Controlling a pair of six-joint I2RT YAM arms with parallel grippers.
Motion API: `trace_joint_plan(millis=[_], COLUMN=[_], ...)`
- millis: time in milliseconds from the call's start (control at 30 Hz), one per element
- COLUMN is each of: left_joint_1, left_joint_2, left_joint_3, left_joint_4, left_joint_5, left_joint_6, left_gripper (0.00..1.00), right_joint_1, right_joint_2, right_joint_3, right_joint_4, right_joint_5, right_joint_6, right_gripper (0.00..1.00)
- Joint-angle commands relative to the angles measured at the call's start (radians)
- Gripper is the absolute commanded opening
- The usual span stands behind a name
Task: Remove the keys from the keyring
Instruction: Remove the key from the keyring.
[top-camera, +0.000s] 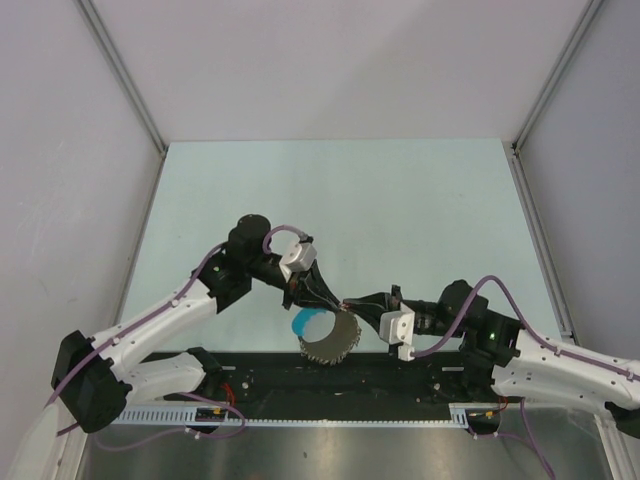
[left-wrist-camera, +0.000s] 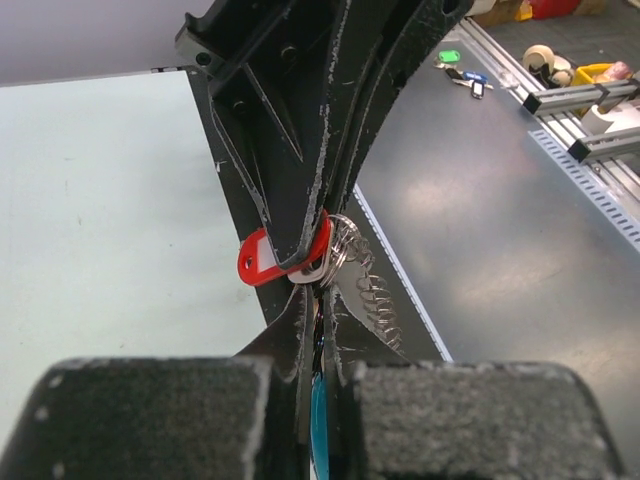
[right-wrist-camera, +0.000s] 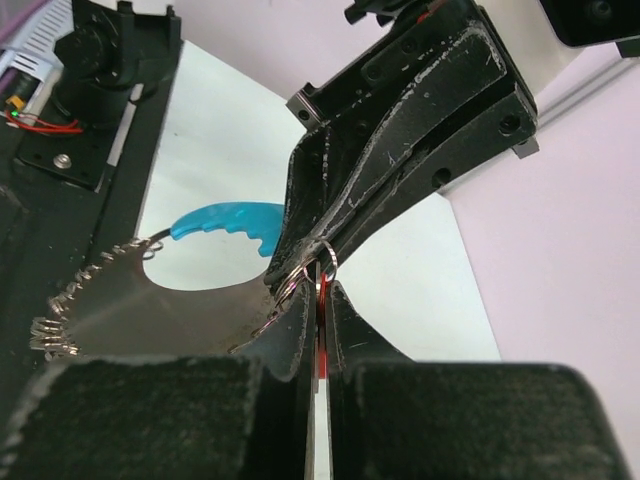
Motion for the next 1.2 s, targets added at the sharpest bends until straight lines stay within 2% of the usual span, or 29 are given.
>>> trace_joint_plan(millis=[0,267,533,800,1000,1033,1100,1167], left_joint_1=[-0.004,0.002,0.008,0.046,0.062,0.063,0.065,0.068], left_joint_2=[0.002,-0.003,-0.013,0.008,-0.004,-0.003,0.001,0.001], left_joint_3=[-0.013,-0.002,0.013,0.024,0.006,0.009,0.016,0.018], left_joint_4=[0.079,0.013,-0.092,-0.116,-0.109,-0.112,-0.115,-0.119], left_joint_5=[0.031,0.013,-0.161,-0.215,-0.284,-0.282,-0.285,-0.296], left_joint_6=[-0.056,-0.025,0.006,-0.051,-0.062,-0.063,-0.060,-0.059], left_gripper=[0.00,0.00,0.01,0.00,0.00,0.00,0.00,0.00], right_joint_1=[0.067,0.125,0.225,0.286,0.358,0.360,0.360,0.360], right_joint_2=[-0.003,-0.028,-0.014,0.034,0.043,0.046,0.050,0.050], right_joint_3=[0.043,0.044,0.044,0.046,0.044,0.046,0.046,0.046], right_joint_4=[-0.013,-0.009,0.037,0.089,0.117,0.114,0.106,0.116], right_joint_5=[0.185,0.337,0.540,0.681,0.777,0.780,0.786,0.794], right_joint_6=[-0.061,-0.112,-0.195,-0.267,-0.307,-0.310,-0.319,-0.323], right_gripper=[0.00,0.00,0.00,0.00,0.11,0.11,0.00,0.00])
